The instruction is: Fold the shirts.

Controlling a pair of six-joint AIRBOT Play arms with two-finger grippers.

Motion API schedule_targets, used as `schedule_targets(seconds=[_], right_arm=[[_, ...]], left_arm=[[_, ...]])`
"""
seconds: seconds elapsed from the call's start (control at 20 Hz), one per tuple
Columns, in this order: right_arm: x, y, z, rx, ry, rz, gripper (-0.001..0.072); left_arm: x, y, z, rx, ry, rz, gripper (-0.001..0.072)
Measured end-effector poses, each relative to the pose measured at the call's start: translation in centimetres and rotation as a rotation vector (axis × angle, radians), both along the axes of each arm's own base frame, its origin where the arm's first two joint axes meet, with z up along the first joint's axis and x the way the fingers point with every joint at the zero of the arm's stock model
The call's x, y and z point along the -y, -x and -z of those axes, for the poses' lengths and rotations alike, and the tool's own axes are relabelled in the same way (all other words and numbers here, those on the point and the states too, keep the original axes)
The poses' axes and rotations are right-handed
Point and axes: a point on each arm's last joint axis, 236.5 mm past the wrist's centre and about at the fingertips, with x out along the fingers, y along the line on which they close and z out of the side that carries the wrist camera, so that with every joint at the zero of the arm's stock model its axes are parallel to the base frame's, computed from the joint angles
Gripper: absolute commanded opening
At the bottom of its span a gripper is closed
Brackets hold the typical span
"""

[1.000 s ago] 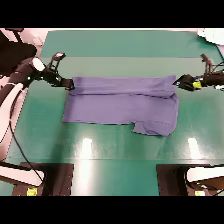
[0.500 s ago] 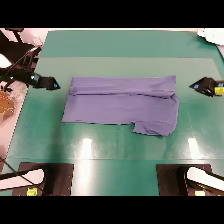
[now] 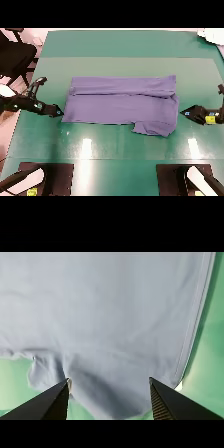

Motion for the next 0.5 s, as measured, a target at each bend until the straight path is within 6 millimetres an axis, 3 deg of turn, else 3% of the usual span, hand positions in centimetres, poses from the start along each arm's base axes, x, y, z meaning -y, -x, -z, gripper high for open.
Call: schedule_targets(seconds=[0.3, 0.5], right_arm=[[-1.2, 2.0, 1.5, -0.016, -0.008, 0.016, 0.0569], [-1.4, 2.2, 1.8, -0.016, -0.007, 0.021, 0.0569]], left_arm=[[0.3, 1.9, 3.5, -0.045, 0.020, -0.059, 0.0699], [0.2, 1.8, 2.7, -0.064, 0.170, -0.165, 0.0699]])
